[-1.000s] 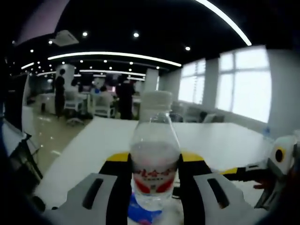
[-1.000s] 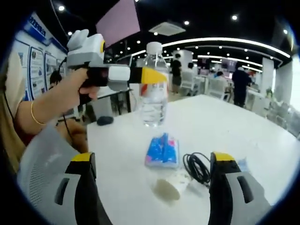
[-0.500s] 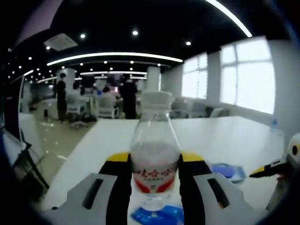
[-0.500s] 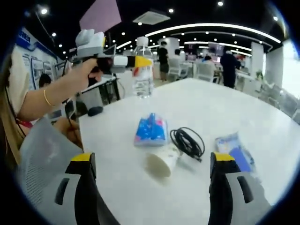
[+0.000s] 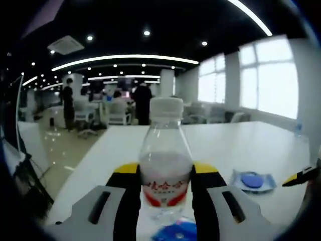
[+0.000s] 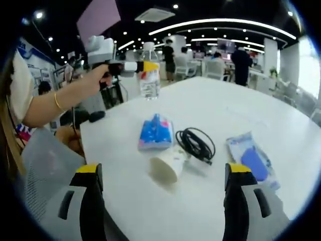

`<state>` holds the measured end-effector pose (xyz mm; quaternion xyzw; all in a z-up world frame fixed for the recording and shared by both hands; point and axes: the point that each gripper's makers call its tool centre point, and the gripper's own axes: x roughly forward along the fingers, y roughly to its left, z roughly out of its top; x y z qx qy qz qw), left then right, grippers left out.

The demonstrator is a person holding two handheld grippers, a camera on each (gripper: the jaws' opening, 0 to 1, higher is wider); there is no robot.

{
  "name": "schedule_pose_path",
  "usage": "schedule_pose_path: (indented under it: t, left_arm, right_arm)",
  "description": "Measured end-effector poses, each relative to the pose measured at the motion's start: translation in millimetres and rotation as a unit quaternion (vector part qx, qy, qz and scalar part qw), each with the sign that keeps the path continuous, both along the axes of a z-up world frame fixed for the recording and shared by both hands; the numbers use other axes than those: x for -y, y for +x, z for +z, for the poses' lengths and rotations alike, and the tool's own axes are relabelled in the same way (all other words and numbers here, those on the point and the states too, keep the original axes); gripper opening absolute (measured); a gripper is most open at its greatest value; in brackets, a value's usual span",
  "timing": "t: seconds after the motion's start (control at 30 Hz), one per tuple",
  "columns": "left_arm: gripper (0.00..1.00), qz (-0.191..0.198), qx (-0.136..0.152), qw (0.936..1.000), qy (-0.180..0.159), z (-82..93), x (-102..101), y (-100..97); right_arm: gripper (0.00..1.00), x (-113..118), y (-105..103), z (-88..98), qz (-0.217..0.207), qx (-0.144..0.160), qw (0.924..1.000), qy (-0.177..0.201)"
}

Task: Arrange the tabletop items into an orderly group along one side of the table until the central work area is clear of visible clutter.

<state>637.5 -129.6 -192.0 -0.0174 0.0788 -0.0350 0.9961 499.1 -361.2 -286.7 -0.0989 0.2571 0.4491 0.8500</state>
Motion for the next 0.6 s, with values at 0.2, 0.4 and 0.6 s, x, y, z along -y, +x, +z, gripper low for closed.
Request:
schedule_pose_path:
  t: [0.2,0.4,0.6]
  left_arm:
    - [0.35,0.008,-0.002,0.9999,-0.013,-7.4,-8.6,10.1]
    - [0.35,0.003,-0.003,1.0000,-0.002,-15.6,-12.0,22.4]
    - [0.35,0.007,-0.004,1.0000,-0.005,-25.5,-19.3,32.3]
  right_arm:
    - [1.00,0.2,-0.1,-5.5,-0.006,-0.016,0.9999,0.001]
    - [1.00,2.4,0.4,-10.3,-0.011,-0.031,0.9995,0.002]
    - [1.00,6.8,2.0,-16.3,-0.019,-0.041,0.9990,-0.005]
